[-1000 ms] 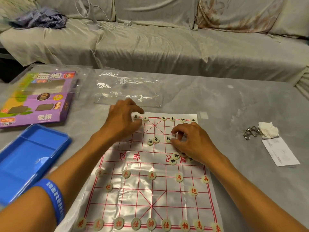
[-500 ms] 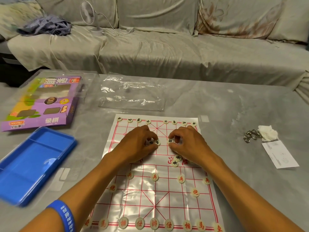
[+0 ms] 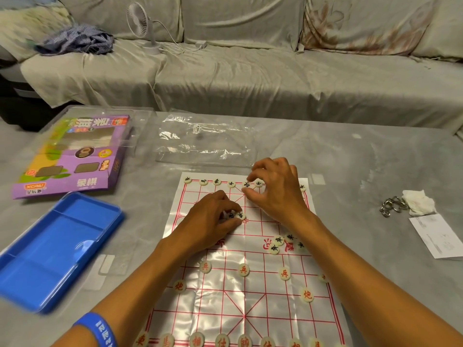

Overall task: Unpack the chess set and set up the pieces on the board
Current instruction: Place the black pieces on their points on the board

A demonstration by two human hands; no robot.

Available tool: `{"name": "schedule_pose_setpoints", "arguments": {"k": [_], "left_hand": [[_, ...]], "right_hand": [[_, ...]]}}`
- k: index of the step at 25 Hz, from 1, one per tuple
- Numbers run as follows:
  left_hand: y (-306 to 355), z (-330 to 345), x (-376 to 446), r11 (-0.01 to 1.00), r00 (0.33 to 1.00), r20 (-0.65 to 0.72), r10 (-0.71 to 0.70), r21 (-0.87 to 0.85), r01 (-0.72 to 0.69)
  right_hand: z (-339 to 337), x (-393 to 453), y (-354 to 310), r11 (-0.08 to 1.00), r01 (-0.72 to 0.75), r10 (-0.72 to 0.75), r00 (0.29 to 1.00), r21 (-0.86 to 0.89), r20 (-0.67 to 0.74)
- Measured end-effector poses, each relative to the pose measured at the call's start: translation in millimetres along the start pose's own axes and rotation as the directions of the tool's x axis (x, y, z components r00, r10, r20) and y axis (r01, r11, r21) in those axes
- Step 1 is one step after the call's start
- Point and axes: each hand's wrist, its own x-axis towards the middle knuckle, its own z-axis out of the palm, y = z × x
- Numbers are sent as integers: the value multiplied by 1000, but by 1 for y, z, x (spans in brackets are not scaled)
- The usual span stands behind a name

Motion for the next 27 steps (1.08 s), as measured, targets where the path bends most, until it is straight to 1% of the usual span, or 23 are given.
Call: {"name": "schedule_pose_setpoints", "arguments": {"k": [2, 5, 6, 7, 9, 11, 14, 16, 20, 22, 25, 27], "left_hand": [[-1, 1, 0, 1000, 1000, -4, -7, -6, 7], [0, 2, -1, 999, 999, 7, -32, -7, 32], [1, 1, -1, 999, 999, 12, -37, -8, 37], [1, 1, -1, 999, 999, 14, -39, -8, 39], [0, 1, -1, 999, 999, 14, -43, -11, 43], [0, 1, -2, 998, 998, 20, -58, -11, 58], [1, 1, -1, 998, 997, 29, -69, -11, 69], [1, 1, -1, 998, 997, 28, -68, -11, 68], [0, 2, -1, 997, 997, 37, -73, -19, 74], [1, 2, 0, 997, 996, 37, -75, -23, 76], [3, 1, 0, 997, 997, 37, -67, -27, 68], [4, 0, 0, 997, 997, 42, -65, -33, 66]], "right_hand": [[2, -5, 0, 997, 4, 0, 999, -77, 51], [2, -13, 2, 968, -10, 56, 983, -250, 177], [0, -14, 5, 968, -15, 69, 976, -251, 206], [-4, -14, 8, 978, -17, 67, 969, -209, 237], [-11, -14, 15, 997, -4, 30, 939, -75, 342], [-16, -13, 17, 1000, 26, -16, 906, -17, 423], [-14, -12, 14, 998, 59, -43, 923, -30, 382], [-11, -11, 12, 998, 51, -37, 934, -32, 354], [-10, -8, 11, 999, 37, -29, 930, -15, 367], [-9, 0, 7, 999, 36, -22, 941, -35, 337], [-4, 20, 4, 997, -5, 24, 969, -78, 246], [4, 32, 5, 994, -45, 67, 970, -98, 233]]}}
